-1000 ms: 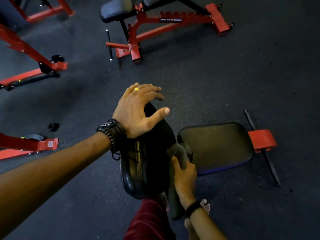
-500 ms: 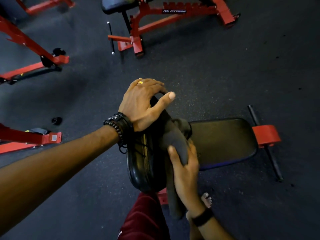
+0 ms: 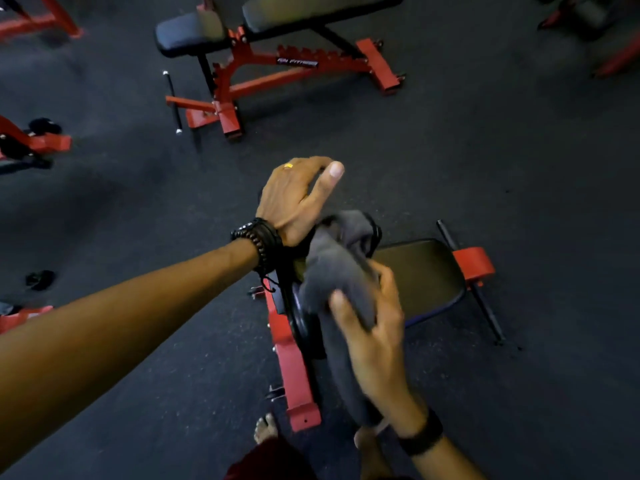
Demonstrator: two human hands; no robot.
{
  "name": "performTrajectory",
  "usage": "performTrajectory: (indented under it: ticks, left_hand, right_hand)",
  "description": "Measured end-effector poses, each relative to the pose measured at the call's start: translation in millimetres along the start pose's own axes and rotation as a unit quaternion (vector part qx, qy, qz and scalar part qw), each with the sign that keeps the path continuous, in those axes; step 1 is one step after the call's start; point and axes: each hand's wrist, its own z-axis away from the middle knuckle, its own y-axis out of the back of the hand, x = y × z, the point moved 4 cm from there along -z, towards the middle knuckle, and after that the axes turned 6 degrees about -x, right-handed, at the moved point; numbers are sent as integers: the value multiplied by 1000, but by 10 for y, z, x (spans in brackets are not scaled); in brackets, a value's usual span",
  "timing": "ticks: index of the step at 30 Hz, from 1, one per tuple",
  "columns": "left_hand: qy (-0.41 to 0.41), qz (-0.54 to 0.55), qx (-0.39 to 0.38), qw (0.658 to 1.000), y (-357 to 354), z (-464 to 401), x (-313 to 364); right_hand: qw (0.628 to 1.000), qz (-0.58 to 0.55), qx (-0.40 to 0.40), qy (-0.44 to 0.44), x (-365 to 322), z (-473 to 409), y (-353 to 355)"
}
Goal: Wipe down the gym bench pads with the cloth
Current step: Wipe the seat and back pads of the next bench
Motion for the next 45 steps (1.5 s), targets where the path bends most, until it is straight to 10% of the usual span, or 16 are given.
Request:
performTrajectory:
  ticks: [8, 15, 19, 22, 25, 29, 38, 45]
  left_hand:
    - [106, 364, -76, 922, 276, 78, -4]
    - [-100, 172, -114, 973, 626, 159, 100]
    - [-235, 9, -152, 960, 385, 221, 289]
    - [-321, -73, -216, 919, 87, 307, 401]
    - [-369, -146, -284, 873, -321, 394, 504]
    - [-357, -222, -364, 831, -655, 454, 503]
    - [-304, -205, -394, 843, -639, 391, 545]
    - [-258, -215, -407, 849, -661, 367, 521]
  right_hand:
    - [912, 407, 41, 15, -473, -64, -525]
    - [846, 531, 45, -29, -693, -443, -739]
    - [915, 377, 136, -47, -274, 560, -545]
    - [945, 135, 200, -221, 234, 1048, -510]
    - [872, -175, 213, -405, 780, 1119, -701]
    - [788, -315, 250, -467, 994, 800, -758]
    - [747, -249, 253, -563, 2297, 276, -594]
    - [775, -125, 45, -618, 3324, -12, -622]
